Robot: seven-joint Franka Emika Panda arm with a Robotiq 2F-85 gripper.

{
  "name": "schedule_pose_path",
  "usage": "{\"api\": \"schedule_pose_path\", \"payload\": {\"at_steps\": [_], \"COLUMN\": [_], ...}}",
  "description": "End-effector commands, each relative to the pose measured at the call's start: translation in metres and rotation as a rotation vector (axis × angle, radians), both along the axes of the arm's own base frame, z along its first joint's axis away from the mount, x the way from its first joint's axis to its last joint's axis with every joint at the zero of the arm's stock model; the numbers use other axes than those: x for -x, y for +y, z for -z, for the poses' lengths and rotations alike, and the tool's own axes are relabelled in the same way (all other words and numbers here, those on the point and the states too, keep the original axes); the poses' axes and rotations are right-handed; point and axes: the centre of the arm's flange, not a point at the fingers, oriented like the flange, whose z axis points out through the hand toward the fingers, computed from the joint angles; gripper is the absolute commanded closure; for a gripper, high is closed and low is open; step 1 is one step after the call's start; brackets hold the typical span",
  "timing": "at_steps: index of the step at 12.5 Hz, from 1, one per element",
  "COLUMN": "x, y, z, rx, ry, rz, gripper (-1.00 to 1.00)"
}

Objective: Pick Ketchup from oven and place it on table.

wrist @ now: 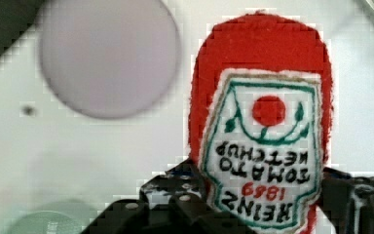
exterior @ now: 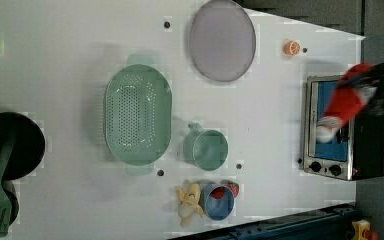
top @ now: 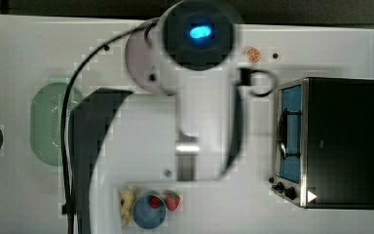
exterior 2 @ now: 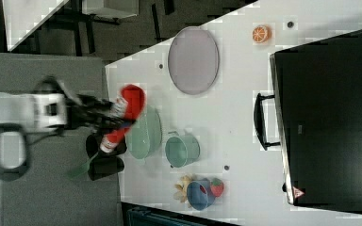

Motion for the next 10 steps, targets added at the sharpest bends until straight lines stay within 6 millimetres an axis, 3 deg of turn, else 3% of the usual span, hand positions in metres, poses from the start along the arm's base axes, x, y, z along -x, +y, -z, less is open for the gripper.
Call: {"api": "schedule_pose_path", "payload": {"at_steps": [1, 6, 10], "x": [0.015, 0.040, 0.041], "y": [-0.012, -0.023, -0.026], "z": [0.069, 0.218, 0.286], "rx": [0.026, 0.045, 0.063], "ry": [0.073, 0.061, 0.045], "rz": [0.182, 0.208, 0.211], "gripper": [-0.29, -0.29, -0.29]}}
